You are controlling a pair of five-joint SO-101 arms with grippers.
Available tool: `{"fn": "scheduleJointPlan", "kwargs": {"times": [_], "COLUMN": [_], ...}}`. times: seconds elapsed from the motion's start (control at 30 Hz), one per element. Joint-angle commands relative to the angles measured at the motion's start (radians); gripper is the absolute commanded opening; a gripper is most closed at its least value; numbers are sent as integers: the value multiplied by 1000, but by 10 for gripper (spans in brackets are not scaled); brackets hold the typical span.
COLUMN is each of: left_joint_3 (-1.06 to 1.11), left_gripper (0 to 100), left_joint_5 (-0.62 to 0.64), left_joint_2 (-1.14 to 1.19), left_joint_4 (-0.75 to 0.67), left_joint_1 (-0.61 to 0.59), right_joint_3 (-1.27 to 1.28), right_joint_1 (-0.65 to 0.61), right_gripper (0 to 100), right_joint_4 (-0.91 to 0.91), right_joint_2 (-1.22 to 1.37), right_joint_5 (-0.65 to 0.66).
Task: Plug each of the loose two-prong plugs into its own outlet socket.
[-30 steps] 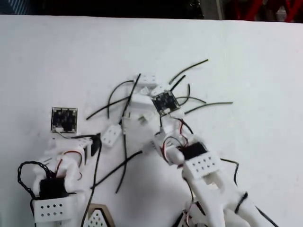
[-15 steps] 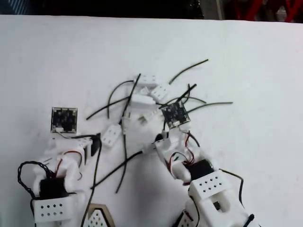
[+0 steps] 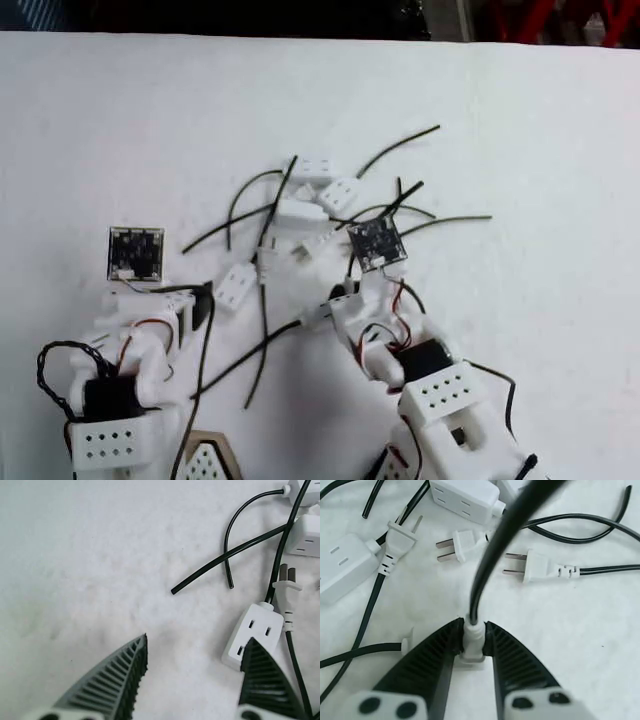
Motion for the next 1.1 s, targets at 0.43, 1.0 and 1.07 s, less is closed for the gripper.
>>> {"fn": "scheduleJointPlan", "kwargs": {"times": [0.43,1.0,1.07], "left_joint_3": [-6,-6,-6], "left_gripper": [301,301,301], "left_joint_5": [-8,-9,-9], "left_joint_2": [-12,-12,-12], "left_joint_4": [5,5,5], "left_joint_1": [-10,-10,-10], "right_joint_3": [130,-109,-106], "right_joint_1": [1,-18,-18], "right_gripper": [16,16,16], "right_joint_4": [-44,414,415], "right_joint_2": [-15,-8,-7], "right_joint_5": [-6,163,189]}}
